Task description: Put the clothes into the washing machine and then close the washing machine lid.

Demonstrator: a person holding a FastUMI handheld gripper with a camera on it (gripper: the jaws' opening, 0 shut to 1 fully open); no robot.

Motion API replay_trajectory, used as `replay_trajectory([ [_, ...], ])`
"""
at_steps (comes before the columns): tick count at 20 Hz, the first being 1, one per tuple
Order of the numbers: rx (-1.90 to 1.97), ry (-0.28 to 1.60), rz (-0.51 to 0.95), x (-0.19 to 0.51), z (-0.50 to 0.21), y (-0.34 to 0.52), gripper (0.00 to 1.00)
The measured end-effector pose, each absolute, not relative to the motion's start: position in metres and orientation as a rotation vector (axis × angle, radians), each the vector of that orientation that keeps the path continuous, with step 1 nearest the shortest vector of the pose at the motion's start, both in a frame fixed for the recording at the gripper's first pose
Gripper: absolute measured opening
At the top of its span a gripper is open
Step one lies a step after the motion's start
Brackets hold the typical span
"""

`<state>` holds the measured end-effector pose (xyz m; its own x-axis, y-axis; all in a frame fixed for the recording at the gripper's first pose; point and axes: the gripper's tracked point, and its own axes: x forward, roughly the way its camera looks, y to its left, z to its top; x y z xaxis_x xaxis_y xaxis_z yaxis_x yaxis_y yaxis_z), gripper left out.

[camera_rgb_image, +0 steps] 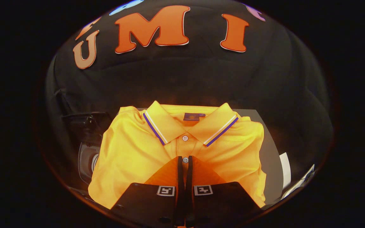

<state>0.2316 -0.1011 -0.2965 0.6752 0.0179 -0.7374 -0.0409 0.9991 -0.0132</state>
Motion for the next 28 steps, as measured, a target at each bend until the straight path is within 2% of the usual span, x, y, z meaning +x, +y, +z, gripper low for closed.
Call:
replay_trajectory([
  [17, 0.240, 0.508, 0.119, 0.203, -0.182, -0.062, 0.08],
  [28, 0.312, 0.397, 0.306, 0.141, -0.089, 0.079, 0.08],
])
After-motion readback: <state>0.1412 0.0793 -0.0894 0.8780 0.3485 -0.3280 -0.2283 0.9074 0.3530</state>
